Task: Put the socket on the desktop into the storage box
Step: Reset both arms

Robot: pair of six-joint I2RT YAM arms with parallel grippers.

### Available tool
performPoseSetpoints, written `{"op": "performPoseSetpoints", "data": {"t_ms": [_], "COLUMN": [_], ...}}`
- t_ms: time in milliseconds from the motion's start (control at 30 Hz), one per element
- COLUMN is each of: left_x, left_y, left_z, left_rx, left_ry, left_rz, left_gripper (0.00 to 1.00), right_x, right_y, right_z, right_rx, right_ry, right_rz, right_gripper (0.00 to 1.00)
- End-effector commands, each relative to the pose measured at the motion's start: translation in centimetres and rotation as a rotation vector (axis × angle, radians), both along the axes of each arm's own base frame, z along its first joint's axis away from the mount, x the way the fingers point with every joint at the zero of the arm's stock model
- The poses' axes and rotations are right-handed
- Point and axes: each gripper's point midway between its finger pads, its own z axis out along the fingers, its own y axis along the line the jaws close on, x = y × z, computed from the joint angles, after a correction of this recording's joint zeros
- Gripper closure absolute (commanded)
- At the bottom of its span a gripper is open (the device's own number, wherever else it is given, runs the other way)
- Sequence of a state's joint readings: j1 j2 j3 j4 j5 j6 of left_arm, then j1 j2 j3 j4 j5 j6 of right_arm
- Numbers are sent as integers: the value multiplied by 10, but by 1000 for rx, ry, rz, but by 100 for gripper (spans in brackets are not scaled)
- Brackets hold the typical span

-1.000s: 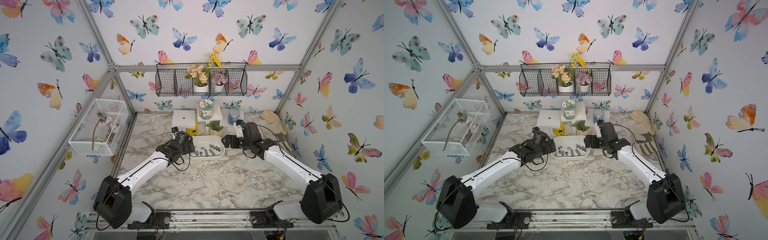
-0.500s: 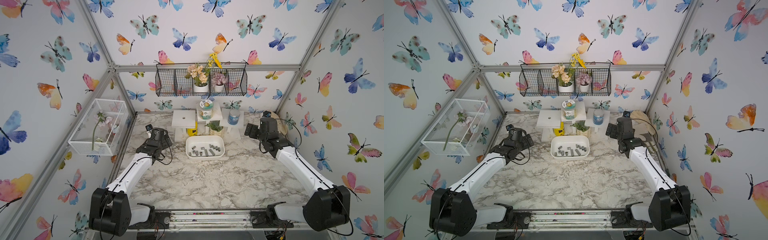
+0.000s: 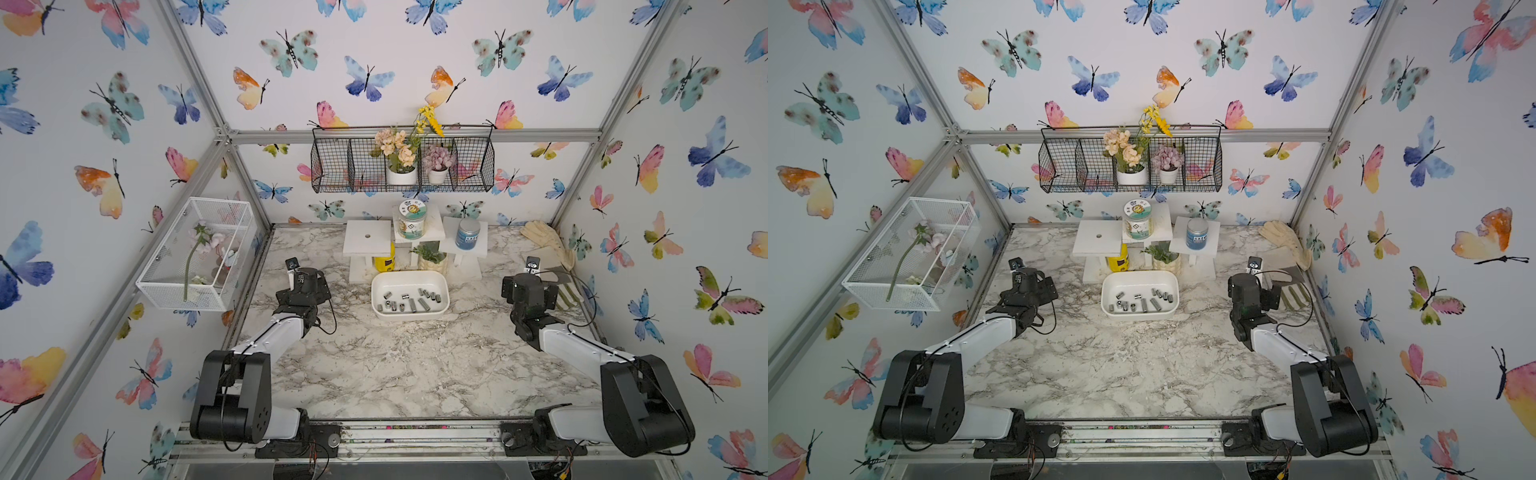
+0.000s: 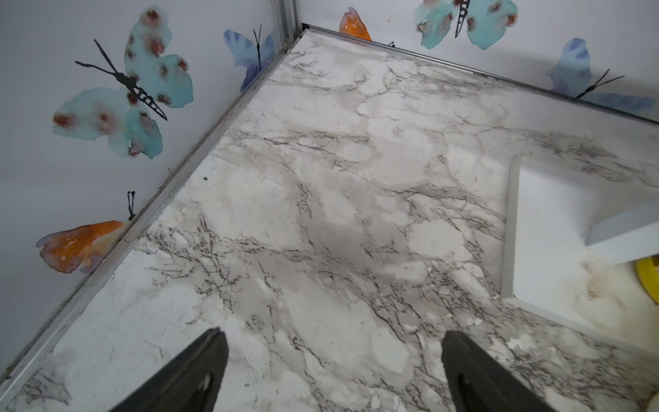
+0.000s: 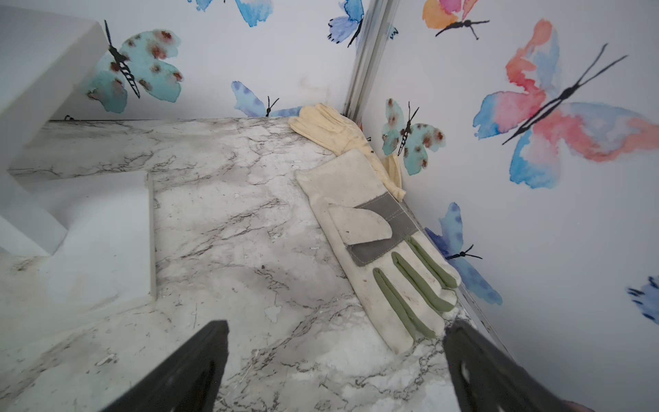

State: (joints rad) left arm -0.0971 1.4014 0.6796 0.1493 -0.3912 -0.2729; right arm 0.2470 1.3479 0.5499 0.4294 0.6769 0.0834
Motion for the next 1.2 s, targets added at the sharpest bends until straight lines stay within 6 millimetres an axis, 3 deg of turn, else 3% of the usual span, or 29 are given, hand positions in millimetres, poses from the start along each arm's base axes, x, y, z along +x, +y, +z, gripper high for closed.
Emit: {"op": "performPoseSetpoints", "data": {"t_ms": [0, 200, 400, 500, 633, 700, 767, 833, 933, 1000, 1167], "left_x": [0, -15, -18, -24, -28, -29, -29, -29, -29, -28, -27], "left_y": [14, 10, -2, -17, -18, -18, -18, -18, -18, -18, -19], "left_z": [13, 8, 11, 10, 4, 4, 4, 3, 4, 4, 2], "left_rx": [57, 49, 84, 89, 91, 93, 95, 92, 91, 91, 88], "left_ry": [-137, -250, -314, -420, -395, -394, -399, -391, -393, -392, -384], "left_rz": [6, -46, -135, -242, -246, -244, -244, -245, -245, -247, -250], "left_gripper": [2, 3, 5, 1, 1, 1, 1, 1, 1, 1, 1], "right_x": [-6, -16, -12, -7, -8, -5, -1, -3, -2, -3, -2], "right_y": [-8, -2, 18, 22, 23, 20, 21, 21, 20, 20, 18], "right_z": [9, -9, -22, -21, -38, -30, -45, -34, -44, -35, -40], "right_rx": [-9, 6, 50, 30, 113, 98, 146, 114, 142, 116, 119], "right_ry": [-115, -170, -220, -255, -198, -283, -167, -255, -179, -245, -208], "right_rz": [-22, 46, 173, 201, 286, 308, 299, 317, 302, 313, 296], "right_gripper": [0, 0, 1, 0, 0, 1, 1, 1, 2, 2, 2]}}
